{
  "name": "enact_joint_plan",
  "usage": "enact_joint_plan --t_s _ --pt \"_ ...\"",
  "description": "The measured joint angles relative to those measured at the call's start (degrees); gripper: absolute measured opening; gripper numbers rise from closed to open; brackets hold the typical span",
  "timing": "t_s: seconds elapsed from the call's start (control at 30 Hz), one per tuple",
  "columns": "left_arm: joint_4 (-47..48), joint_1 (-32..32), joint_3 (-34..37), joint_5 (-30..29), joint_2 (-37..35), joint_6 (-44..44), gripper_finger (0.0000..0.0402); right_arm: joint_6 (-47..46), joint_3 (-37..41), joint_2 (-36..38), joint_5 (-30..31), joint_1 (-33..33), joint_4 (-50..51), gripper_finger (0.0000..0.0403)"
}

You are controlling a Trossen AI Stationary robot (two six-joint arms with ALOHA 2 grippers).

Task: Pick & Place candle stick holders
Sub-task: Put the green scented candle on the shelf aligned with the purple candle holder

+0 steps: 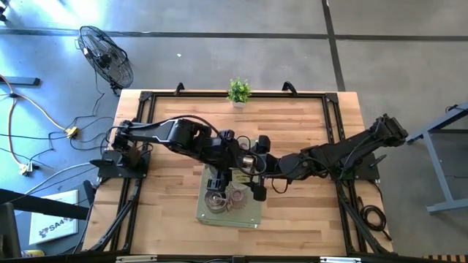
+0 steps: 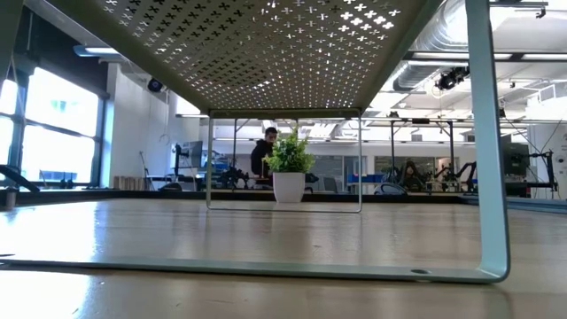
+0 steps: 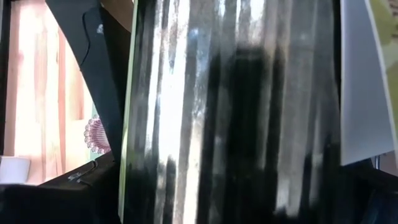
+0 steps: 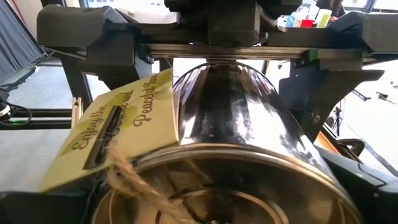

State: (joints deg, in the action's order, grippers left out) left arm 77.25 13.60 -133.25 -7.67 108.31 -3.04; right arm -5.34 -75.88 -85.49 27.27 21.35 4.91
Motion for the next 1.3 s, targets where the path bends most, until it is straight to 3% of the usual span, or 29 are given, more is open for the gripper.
enact_joint_plan --t_s 0.2,0.4,0.8,1.13,1.3 --pt "0.2 0.1 0.0 -0.9 0.0 1.4 0.0354 -0.3 0.0 0.0 1.1 0.9 -1.0 0.039" --pt "-0.5 0.4 -0.2 -2.0 -0.1 3.0 0.0354 1.1 0.1 0.5 5.7 2.6 -3.9 0.0387" --pt "-3.5 2.2 0.0 -6.1 -0.2 4.8 0.0349 22.2 0.0 3.3 10.9 11.0 -21.5 0.0389" --pt "-9.5 2.1 0.0 -11.7 -5.7 5.8 0.0349 28.7 0.0 3.4 25.8 19.2 -22.8 0.0389" --pt "-12.1 2.2 0.0 -11.8 -11.0 5.4 0.0349 28.7 0.0 3.4 28.8 22.1 -21.5 0.039"
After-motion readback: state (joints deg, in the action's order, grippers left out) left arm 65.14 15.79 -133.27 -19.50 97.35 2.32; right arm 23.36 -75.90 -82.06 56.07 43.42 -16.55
